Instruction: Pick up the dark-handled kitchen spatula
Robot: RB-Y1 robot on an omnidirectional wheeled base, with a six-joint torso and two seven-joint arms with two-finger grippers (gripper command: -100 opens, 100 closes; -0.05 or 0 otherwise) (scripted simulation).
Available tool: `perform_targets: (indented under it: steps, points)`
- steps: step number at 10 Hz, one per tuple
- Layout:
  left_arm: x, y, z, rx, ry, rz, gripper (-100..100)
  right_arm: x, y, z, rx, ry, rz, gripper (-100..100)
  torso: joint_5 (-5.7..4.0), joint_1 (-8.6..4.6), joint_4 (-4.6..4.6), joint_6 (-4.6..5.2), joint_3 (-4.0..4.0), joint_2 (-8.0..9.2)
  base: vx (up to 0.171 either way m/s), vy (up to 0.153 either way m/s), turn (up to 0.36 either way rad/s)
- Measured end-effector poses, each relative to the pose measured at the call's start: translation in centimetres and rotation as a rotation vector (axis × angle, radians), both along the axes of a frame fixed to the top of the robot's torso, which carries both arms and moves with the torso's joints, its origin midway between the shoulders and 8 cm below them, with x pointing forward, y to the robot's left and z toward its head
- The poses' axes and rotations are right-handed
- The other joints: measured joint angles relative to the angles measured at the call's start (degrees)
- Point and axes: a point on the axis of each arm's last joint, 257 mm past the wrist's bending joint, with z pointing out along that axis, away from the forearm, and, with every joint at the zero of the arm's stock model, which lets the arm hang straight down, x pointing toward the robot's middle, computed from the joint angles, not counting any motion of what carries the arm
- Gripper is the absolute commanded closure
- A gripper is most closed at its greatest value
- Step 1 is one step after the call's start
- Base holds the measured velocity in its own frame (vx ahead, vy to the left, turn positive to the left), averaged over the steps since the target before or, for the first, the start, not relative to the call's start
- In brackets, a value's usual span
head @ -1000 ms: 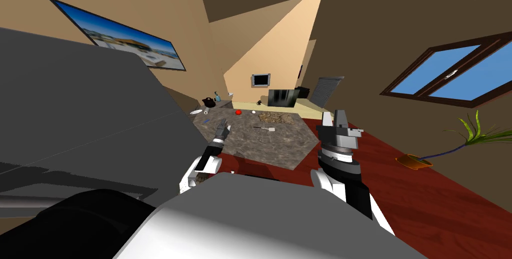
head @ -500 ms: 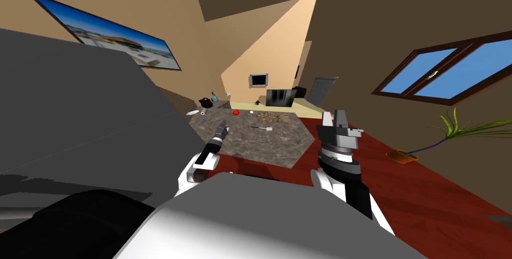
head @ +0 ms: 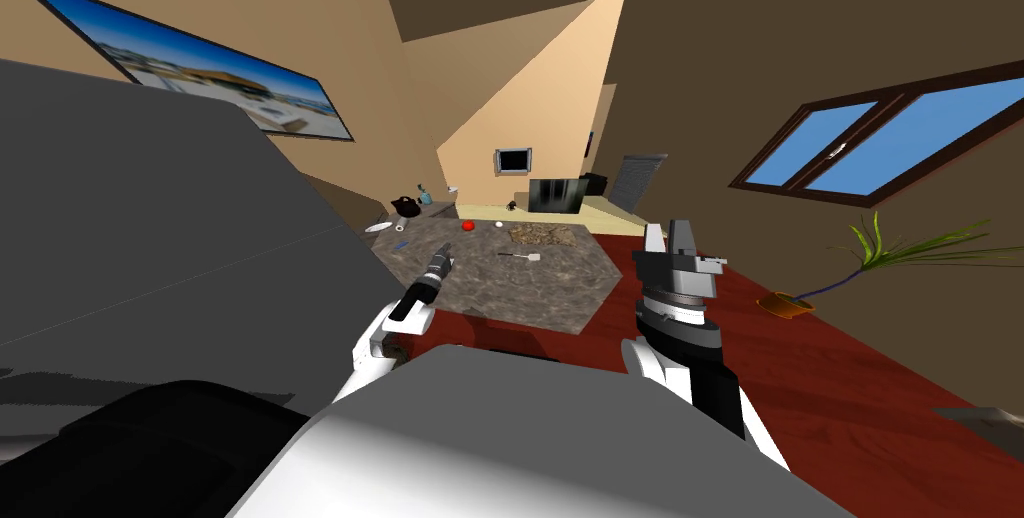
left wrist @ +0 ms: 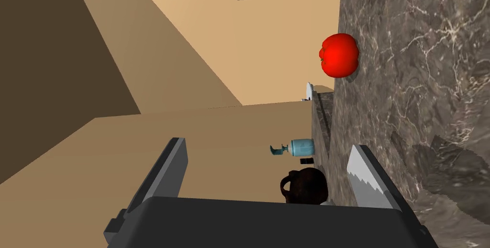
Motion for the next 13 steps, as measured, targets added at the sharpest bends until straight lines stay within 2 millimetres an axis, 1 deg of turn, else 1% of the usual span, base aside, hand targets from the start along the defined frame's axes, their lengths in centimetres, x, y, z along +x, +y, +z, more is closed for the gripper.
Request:
perform_targets:
  steps: [3,4,5,7,8,9,11,12,13]
  points:
    - [0.4,2.8,-1.4,0.023,0.075,0.040,-100,0.0,0.0,0.0,0.000,0.000,0.000,0,-0.01,-0.03,0.01,-0.02,0.01,0.02,-0.003,-0.034,-0.044]
    - [0.5,3.1,-1.9,0.023,0.097,0.050,-100,0.0,0.0,0.0,0.000,0.000,0.000,0,0.00,0.02,0.00,-0.02,0.01,0.01,0.006,-0.035,-0.113]
    - [0.3,4.1,-2.2,0.034,0.122,0.066,-100,0.0,0.0,0.0,0.000,0.000,0.000,0,-0.01,-0.01,0.00,0.00,0.00,0.00,0.003,-0.031,-0.043]
    - [0.5,5.2,-3.0,0.038,0.166,0.089,-100,0.0,0.0,0.0,0.000,0.000,0.000,0,0.00,0.04,0.00,-0.03,0.00,0.01,-0.002,-0.028,-0.044]
    - [1.0,6.4,-3.3,0.048,0.190,0.107,-100,0.0,0.0,0.0,0.000,0.000,0.000,0,-0.01,-0.03,0.00,0.00,0.00,0.01,0.003,-0.039,-0.067]
    - [1.0,7.1,-3.9,0.052,0.218,0.124,-100,0.0,0.0,0.0,0.000,0.000,0.000,0,-0.01,-0.04,0.00,-0.02,0.00,0.00,0.015,-0.051,-0.107]
    - [0.4,9.2,-4.9,0.067,0.273,0.163,-100,0.0,0.0,0.0,0.000,0.000,0.000,0,-0.02,-0.07,-0.01,-0.03,-0.01,-0.02,0.008,-0.036,-0.019]
    - [0.5,9.6,-5.3,0.066,0.291,0.172,-100,0.0,0.0,0.0,0.000,0.000,0.000,0,-0.01,0.00,0.00,-0.03,0.00,-0.01,0.007,-0.045,-0.108]
    - [0.3,11.1,-5.4,0.076,0.314,0.193,-100,0.0,0.0,0.0,0.000,0.000,0.000,0,-0.02,-0.04,0.00,-0.01,0.00,-0.01,0.006,-0.043,-0.062]
